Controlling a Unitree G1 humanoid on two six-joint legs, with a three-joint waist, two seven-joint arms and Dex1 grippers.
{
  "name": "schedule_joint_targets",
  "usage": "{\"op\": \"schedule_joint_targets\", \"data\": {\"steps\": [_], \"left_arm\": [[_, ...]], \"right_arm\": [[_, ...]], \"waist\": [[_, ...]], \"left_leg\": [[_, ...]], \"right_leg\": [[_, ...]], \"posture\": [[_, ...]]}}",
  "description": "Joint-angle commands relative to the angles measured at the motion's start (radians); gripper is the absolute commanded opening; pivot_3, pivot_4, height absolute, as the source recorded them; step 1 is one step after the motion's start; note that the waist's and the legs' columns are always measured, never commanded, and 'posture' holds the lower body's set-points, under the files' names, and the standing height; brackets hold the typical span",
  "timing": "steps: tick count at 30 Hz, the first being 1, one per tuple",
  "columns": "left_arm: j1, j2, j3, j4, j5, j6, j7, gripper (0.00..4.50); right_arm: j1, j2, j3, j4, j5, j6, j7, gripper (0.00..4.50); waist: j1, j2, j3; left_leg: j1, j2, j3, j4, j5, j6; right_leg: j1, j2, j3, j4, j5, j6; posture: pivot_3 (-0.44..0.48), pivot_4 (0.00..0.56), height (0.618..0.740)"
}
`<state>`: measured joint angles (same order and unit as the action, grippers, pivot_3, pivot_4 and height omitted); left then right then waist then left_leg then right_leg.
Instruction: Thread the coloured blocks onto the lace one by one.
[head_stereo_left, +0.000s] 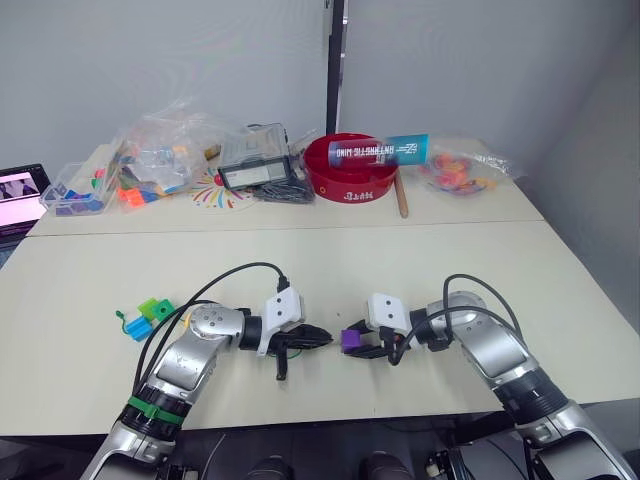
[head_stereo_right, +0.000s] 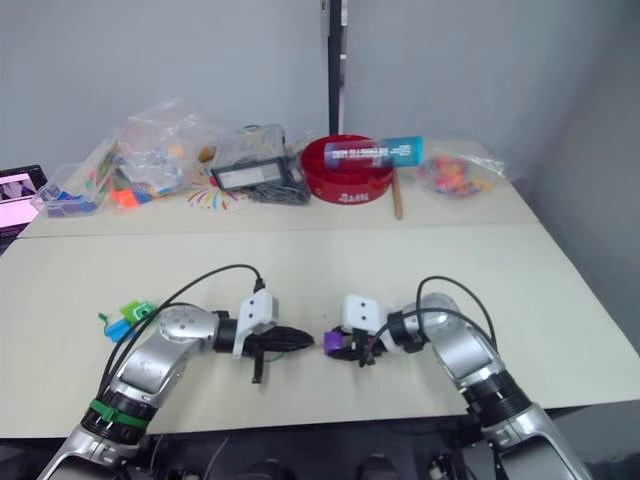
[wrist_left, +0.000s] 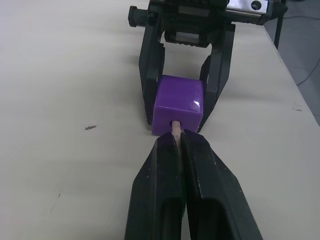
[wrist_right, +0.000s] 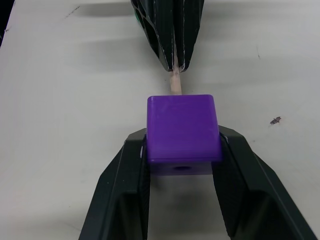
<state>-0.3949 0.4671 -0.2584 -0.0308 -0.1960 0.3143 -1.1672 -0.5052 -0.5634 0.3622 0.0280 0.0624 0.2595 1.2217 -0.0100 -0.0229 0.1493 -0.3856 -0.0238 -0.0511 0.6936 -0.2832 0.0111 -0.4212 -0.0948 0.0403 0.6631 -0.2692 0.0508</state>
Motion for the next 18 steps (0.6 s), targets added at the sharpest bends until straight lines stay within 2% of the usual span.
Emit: {"op": "schedule_joint_targets", "data": {"steps": [1,9,18], "left_arm": [[-0.03,-0.03,-0.046,-0.059,-0.039,0.021,-0.024,0.0],[-0.007,-0.05,-0.014,-0.069,-0.031,0.045,0.05,0.0],[0.029,-0.075,0.016,-0.037,-0.054,0.009,0.037,0.0]], "right_arm": [[-0.002,0.017,0.011,-0.036,0.008,0.009,-0.008,1.2],[0.01,0.038,-0.012,-0.073,0.041,0.073,-0.02,1.2],[0.025,0.051,-0.033,-0.104,0.066,0.108,-0.029,1.2]], "waist": [[0.0,0.0,0.0],[0.004,0.0,0.0],[0.004,0.0,0.0]], "left_leg": [[0.0,0.0,0.0,0.0,0.0,0.0],[0.0,0.0,0.0,0.0,0.0,0.0],[0.0,0.0,0.0,0.0,0.0,0.0]], "right_leg": [[0.0,0.0,0.0,0.0,0.0,0.0],[0.0,0.0,0.0,0.0,0.0,0.0],[0.0,0.0,0.0,0.0,0.0,0.0]], "posture": [[0.0,0.15,0.74],[0.0,0.15,0.74],[0.0,0.15,0.74]]}}
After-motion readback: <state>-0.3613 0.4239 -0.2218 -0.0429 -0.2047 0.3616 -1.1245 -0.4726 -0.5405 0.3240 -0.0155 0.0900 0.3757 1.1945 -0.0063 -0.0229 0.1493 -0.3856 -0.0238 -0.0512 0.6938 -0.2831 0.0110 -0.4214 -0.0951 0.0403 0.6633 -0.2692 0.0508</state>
